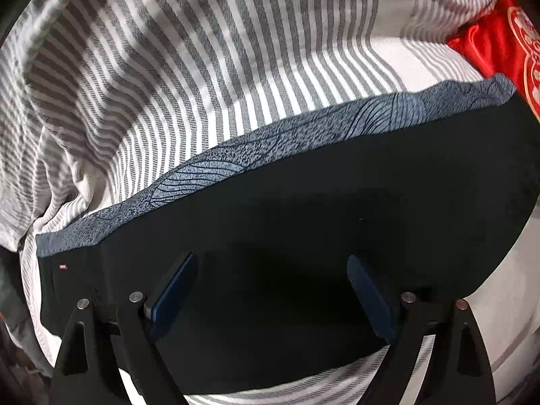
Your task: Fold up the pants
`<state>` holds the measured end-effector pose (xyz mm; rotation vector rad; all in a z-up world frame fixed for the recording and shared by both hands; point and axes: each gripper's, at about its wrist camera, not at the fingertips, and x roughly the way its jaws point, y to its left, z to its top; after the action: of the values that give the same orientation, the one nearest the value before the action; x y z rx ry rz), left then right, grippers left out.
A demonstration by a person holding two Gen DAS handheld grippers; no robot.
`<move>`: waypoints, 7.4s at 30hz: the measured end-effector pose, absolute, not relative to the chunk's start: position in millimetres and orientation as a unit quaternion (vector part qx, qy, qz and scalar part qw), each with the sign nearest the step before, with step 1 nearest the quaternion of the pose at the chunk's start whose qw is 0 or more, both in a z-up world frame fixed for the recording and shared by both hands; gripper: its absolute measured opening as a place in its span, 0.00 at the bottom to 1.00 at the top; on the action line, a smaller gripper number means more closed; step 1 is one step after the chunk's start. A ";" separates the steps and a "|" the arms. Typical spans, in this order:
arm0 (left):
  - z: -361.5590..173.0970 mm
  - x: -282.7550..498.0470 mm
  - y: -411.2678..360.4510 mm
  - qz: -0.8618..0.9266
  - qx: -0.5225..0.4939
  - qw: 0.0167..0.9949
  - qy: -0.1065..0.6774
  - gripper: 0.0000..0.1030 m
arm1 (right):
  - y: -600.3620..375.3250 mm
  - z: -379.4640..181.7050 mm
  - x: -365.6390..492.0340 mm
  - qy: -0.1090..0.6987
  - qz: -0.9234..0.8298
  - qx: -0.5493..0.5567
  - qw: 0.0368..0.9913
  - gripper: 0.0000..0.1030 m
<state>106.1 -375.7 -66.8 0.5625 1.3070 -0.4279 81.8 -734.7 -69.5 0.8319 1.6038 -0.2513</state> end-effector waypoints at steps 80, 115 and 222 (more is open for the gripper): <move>-64.6 116.7 -125.4 -0.057 0.075 0.798 0.595 0.88 | -437.1 -26.8 195.3 0.657 0.119 0.398 0.630 0.14; -59.8 104.1 -184.5 -0.038 -0.127 0.754 0.643 0.67 | -282.2 -77.4 309.1 0.758 0.454 -0.061 0.465 0.07; -83.1 210.3 144.0 -0.071 -0.250 0.735 0.627 0.82 | -236.2 13.6 223.9 0.780 0.123 0.079 0.609 0.86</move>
<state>210.3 144.0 -83.1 -0.5500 1.3774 -0.1562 223.9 -236.2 13.6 0.1827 1.8004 0.2833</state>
